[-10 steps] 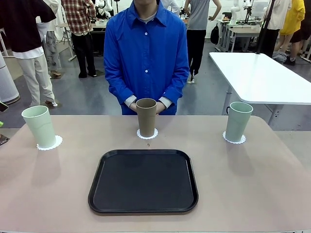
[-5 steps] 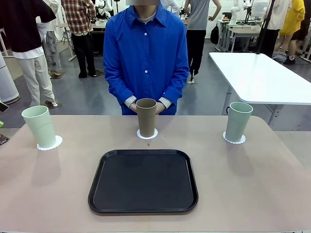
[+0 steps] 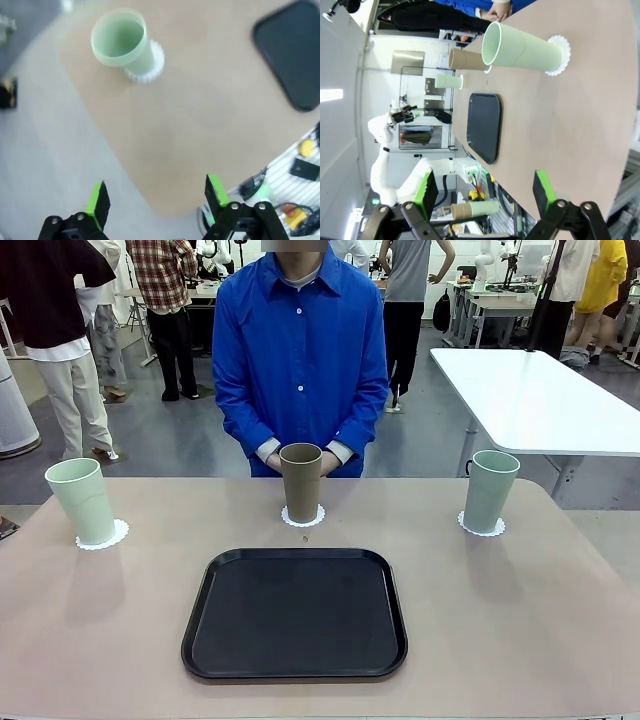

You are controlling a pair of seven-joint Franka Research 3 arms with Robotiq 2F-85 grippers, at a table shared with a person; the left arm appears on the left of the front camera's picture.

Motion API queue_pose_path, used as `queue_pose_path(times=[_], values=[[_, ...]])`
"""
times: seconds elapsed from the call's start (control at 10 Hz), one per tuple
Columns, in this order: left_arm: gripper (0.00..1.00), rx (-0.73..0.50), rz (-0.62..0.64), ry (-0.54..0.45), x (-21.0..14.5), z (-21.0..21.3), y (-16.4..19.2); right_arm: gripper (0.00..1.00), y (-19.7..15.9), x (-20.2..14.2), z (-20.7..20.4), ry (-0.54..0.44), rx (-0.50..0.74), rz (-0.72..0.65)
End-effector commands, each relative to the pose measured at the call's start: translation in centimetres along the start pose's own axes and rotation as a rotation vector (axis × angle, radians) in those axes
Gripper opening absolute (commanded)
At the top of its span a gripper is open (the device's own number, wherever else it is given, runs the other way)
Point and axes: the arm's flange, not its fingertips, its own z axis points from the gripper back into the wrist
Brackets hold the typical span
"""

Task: Place coasters on the table and set cups on them.
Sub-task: Take one Reusable plastic cup from the Flat Tray and place it on a coaster set by the human.

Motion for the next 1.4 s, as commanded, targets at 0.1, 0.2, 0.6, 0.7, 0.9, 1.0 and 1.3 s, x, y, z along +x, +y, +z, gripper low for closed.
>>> queue_pose_path(times=[0.1, 0.2, 0.6, 0.7, 0.9, 1.0, 1.3], values=[[1.00, 0.000, 0.000, 0.000, 0.0, 0.0, 0.0, 1.00, 0.1, 0.0, 0.0, -0.002, -0.008, -0.009], [1.00, 0.000, 0.000, 0.000, 0.0, 0.0, 0.0, 1.00, 0.1, 0.0, 0.0, -0.002, -0.008, -0.009], [1.00, -0.779, 0.403, -0.228, -0.2, -2.7, 5.0, 1.00, 0.1, 0.0, 0.0, -0.002, -0.008, -0.009], [1.00, -0.859, 0.481, -0.258, -0.3, -4.1, 6.5, 1.00, 0.1, 0.0, 0.0, -0.002, -0.008, -0.009], [1.00, -1.040, 0.571, -0.317, -2.0, -5.0, 10.3, 1.00, 0.1, 0.0, 0.0, -0.002, -0.008, -0.009], [1.00, -1.139, 0.558, -0.302, -3.7, -4.8, 12.5, 1.00, 0.1, 0.0, 0.0, -0.002, -0.008, -0.009], [1.00, -1.218, 0.600, -0.310, -7.8, -5.9, 18.4, 1.00, 0.1, 0.0, 0.0, -0.002, -0.008, -0.009]])
